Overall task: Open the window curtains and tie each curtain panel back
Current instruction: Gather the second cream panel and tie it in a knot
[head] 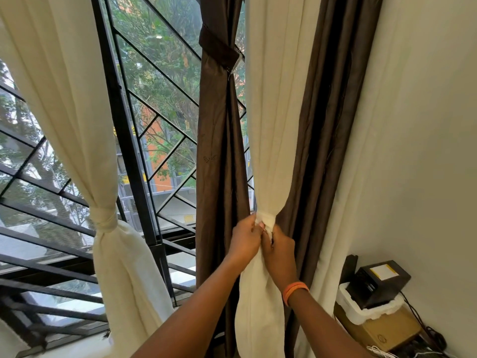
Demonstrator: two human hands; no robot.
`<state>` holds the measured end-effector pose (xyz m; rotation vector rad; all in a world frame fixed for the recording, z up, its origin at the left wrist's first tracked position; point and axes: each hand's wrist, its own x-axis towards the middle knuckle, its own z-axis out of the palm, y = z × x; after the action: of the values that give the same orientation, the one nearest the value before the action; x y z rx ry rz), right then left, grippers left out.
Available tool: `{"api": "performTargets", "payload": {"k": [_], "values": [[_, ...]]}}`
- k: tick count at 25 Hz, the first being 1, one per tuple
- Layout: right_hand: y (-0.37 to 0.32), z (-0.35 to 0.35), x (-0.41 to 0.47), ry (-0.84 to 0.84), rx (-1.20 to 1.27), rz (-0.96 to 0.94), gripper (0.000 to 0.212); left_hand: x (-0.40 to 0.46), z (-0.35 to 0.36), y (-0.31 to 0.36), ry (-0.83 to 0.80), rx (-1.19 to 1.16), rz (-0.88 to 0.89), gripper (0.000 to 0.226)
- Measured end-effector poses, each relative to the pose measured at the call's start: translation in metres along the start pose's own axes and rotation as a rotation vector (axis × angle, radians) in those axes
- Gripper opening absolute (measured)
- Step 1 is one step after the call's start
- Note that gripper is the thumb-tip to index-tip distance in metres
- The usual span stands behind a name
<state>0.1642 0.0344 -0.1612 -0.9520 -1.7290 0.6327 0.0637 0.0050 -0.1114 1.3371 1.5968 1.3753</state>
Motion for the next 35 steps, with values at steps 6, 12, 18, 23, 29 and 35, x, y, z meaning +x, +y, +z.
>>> {"api": "performTargets", "payload": {"k": [6, 12, 18, 23, 29, 35], "values": [[-0.011, -0.009, 0.019, -0.053, 0.041, 0.089, 0.012, 0.009, -0.012, 0.009, 0.054, 0.022, -0.005, 0.022], [-0.071, -0.049, 0.106, 0.018, 0.303, 0.1, 0.052, 0.049, -0.031, 0.098, 0.051, -0.132, 0.141, 0.027], [-0.132, -0.09, 0.201, 0.123, 0.355, -0.154, 0.059, 0.098, -0.029, 0.214, 0.329, 0.169, 0.574, 0.063], [-0.17, -0.113, 0.267, 0.163, 0.132, -0.373, 0.098, 0.147, -0.034, 0.297, 0.496, 0.361, 0.62, 0.094], [-0.239, -0.134, 0.357, 0.22, -0.103, -0.634, 0.1, 0.192, -0.05, 0.37, 0.592, 0.358, 0.642, 0.08], [-0.281, -0.121, 0.391, 0.234, -0.228, -0.771, 0.064, 0.189, -0.071, 0.41, 0.635, 0.486, 0.807, 0.033]]}}
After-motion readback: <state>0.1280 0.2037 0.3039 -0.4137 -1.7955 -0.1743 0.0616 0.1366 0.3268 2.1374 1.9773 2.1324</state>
